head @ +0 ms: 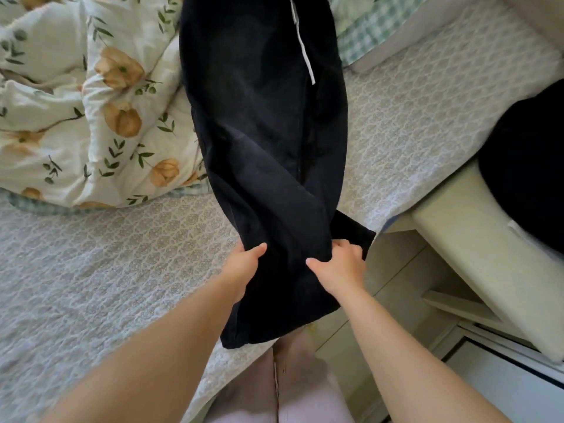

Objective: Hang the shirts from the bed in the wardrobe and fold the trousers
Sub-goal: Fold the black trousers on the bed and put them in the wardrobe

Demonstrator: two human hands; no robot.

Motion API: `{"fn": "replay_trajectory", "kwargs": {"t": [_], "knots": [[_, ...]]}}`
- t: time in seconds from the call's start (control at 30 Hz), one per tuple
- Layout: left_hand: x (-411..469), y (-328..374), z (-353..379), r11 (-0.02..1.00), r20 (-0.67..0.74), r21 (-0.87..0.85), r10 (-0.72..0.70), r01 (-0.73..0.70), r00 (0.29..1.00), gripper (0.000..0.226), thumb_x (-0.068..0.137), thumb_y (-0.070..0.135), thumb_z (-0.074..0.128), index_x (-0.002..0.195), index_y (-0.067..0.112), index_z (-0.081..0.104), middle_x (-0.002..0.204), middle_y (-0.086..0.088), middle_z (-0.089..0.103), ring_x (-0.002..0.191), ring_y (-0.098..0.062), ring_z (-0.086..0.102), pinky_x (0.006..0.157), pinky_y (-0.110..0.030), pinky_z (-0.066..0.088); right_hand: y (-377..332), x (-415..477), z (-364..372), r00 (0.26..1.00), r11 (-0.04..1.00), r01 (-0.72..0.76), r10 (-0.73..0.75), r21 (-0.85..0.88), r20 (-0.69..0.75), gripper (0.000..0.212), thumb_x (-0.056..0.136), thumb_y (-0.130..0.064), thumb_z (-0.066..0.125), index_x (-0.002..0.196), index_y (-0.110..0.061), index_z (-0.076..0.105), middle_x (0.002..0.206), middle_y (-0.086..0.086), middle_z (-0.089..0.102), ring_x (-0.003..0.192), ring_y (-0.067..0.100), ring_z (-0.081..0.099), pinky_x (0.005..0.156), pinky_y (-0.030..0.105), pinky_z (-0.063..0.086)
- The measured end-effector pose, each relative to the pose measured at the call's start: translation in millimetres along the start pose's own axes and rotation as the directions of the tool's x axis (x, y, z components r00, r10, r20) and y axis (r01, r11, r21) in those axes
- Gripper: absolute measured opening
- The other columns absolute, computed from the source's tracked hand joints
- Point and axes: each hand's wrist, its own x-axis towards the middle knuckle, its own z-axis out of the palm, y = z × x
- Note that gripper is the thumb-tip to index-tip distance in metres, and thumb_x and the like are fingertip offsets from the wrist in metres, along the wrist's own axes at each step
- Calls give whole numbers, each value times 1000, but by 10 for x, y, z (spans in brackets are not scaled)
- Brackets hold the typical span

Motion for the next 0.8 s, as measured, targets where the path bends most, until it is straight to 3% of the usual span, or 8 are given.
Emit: {"fn": "replay_trajectory", "kwargs": {"t": [0.1,0.27,0.33,0.4,0.47,0.5,0.67,0.8], "knots": [[-24,-19,-58,997,-41,-79,-21,17,999,39,95,33,54,133,21,49,118,-3,64,107,-26,62,100,-45,46,-163,-168,88,979,978,204,-204,31,-3,41,85,-26,62,123,-14,56,119,5,60,119,30,46,104,39,35],[-113,14,-280,990,55,-141,-15,23,998,53,88,48,57,132,20,52,126,-3,62,114,-23,59,103,-41,42,-471,-405,17,955,904,197,-265,381,134,42,95,-26,50,135,-19,41,119,-4,60,115,17,55,92,26,46],[-178,74,-352,970,151,-242,44,-6,987,52,86,56,50,125,22,58,121,-3,66,110,-20,63,94,-36,45,-572,-447,-124,947,771,152,-293,618,133,33,92,-16,54,124,-24,51,114,-10,61,111,9,57,90,19,44],[-212,145,-420,934,205,-353,128,-49,970,63,83,66,41,124,23,60,122,-2,66,112,-19,62,90,-36,45,-584,-448,-249,945,508,-25,-270,861,186,28,89,-5,55,111,-21,58,111,-3,68,106,13,62,89,25,48],[-236,276,-470,915,228,-402,137,-36,964,77,74,77,37,124,24,60,121,0,66,110,-18,63,86,-37,45,-530,-407,-312,937,232,-196,-242,953,252,29,89,-1,53,113,-14,60,109,5,70,102,20,66,82,29,54],[-240,350,-477,921,230,-389,123,-25,965,79,72,80,35,122,24,62,119,0,67,106,-16,65,83,-36,47,-474,-370,-320,943,190,-228,-199,955,265,30,88,-1,53,115,-12,60,110,8,70,100,22,67,80,30,55],[-350,391,-333,976,244,-218,26,29,969,56,82,66,46,90,21,78,96,-1,74,85,-17,71,56,-20,54,-107,-237,-99,938,176,-343,126,923,324,30,88,-4,57,117,-13,61,110,11,69,99,27,66,83,39,54],[-466,-48,-425,958,278,245,-213,145,937,56,77,38,72,125,13,59,103,-2,72,94,-20,69,78,-28,54,137,-255,125,888,256,-436,278,863,366,26,86,-10,63,112,-13,61,108,10,67,95,27,64,86,40,51]]}}
